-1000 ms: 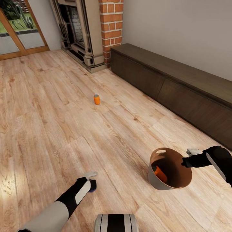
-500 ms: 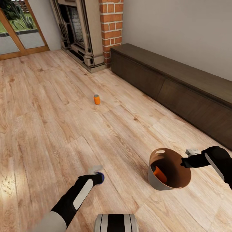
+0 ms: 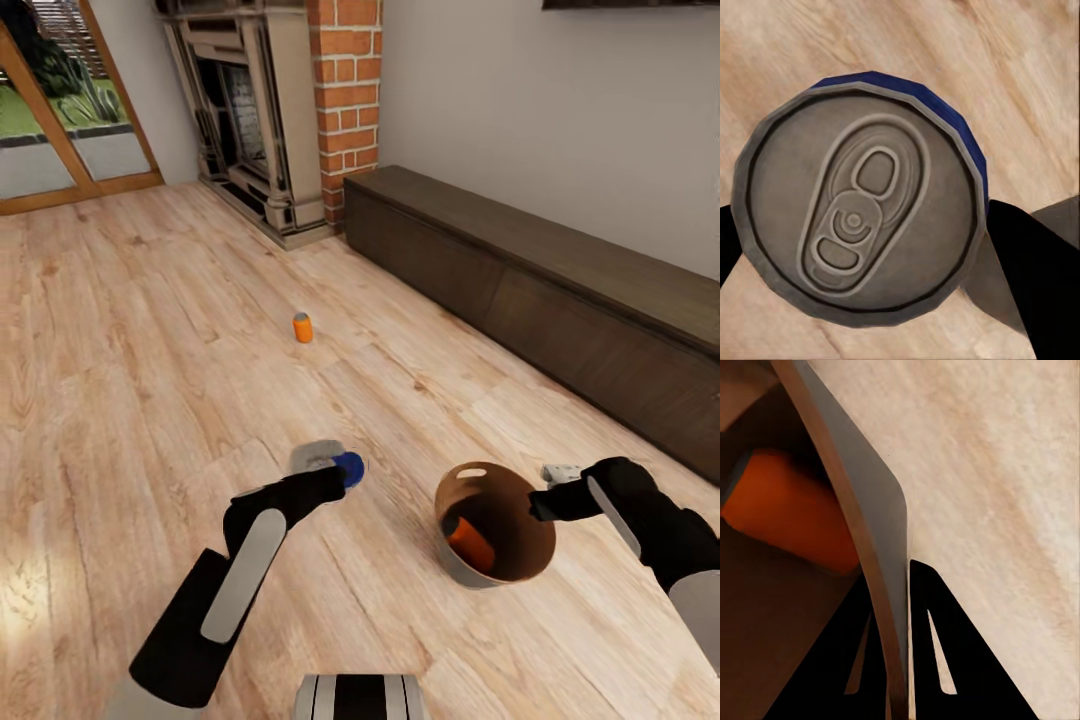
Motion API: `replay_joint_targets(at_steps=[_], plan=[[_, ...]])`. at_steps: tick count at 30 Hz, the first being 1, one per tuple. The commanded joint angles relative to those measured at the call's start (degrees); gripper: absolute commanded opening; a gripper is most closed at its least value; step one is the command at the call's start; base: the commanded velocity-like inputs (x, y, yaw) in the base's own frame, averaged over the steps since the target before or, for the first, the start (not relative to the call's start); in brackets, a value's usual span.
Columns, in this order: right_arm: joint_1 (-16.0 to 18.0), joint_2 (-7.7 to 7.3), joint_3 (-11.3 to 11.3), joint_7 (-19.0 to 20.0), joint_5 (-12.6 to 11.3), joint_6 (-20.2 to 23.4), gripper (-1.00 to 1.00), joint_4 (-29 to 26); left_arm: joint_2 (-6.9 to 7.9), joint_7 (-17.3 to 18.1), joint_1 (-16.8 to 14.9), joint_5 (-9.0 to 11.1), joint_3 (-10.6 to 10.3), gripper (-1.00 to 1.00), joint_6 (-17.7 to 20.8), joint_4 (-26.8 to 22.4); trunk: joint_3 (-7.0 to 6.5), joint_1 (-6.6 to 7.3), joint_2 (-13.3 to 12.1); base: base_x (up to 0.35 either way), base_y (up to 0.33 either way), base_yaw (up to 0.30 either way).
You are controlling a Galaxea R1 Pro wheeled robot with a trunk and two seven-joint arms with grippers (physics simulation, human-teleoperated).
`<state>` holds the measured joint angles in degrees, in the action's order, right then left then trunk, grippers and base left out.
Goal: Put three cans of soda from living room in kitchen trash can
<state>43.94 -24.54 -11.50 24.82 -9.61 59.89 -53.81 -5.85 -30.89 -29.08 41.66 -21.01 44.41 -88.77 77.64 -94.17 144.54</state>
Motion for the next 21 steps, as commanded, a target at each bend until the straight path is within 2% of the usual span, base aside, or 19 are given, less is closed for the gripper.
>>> replay_joint_targets(at_steps=[1,5,6,9,12,15,17,19,21], plan=[[0.0,0.49,0.0,-0.6,-0.4,0.1,-1.0,0.0,-0.22,0.0,0.0,1.3,-0.1,-1.0,0.5,-1.2,-0.23,0.02,0.0,0.0,0.0,0.0],[0.0,1.22,0.0,-2.0,-0.4,0.1,-1.0,-0.3,-1.6,0.2,-2.0,5.4,-0.3,-1.0,1.0,-2.9,-1.12,0.13,-0.1,0.0,0.0,0.0],[0.0,1.36,0.0,-2.2,-0.4,0.1,-1.0,-0.2,-2.07,0.3,-3.2,7.1,-0.7,-1.0,1.1,-3.1,-1.34,0.15,-0.1,0.0,0.0,0.0],[0.1,3.43,0.0,-2.7,-0.3,0.1,-1.0,0.0,-2.89,0.3,-5.6,12.7,-4.2,-1.0,1.0,-3.3,-2.0,0.23,-0.1,0.0,0.0,0.0],[0.1,4.61,0.0,-4.1,-0.4,0.1,-1.0,0.0,-3.03,0.2,-6.2,14.7,-5.7,-1.0,1.0,-3.4,-2.67,0.31,-0.2,0.0,0.0,0.0],[0.1,4.94,0.0,-5.3,-0.3,0.1,-1.0,0.0,-3.18,0.2,-6.4,15.3,-6.3,-1.0,1.0,-3.4,-3.33,0.39,-0.2,0.0,0.0,0.0],[0.1,5.03,0.0,-5.7,-0.3,0.1,-1.0,0.0,-3.28,0.3,-6.4,15.6,-7.5,-1.0,1.2,-3.4,-3.77,0.44,-0.2,0.0,0.0,0.0],[0.1,5.05,0.0,-5.9,-0.4,0.1,-1.0,0.0,-3.31,0.1,-6.5,18.2,-9.8,-1.0,1.2,-3.4,-4.22,0.49,-0.3,0.0,0.0,0.0],[0.1,5.04,0.1,-6.0,-0.4,0.1,-1.0,0.0,-3.26,0.0,-6.5,20.9,-10.8,-1.0,1.3,-3.3,-4.66,0.54,-0.3,0.0,0.0,0.0]])
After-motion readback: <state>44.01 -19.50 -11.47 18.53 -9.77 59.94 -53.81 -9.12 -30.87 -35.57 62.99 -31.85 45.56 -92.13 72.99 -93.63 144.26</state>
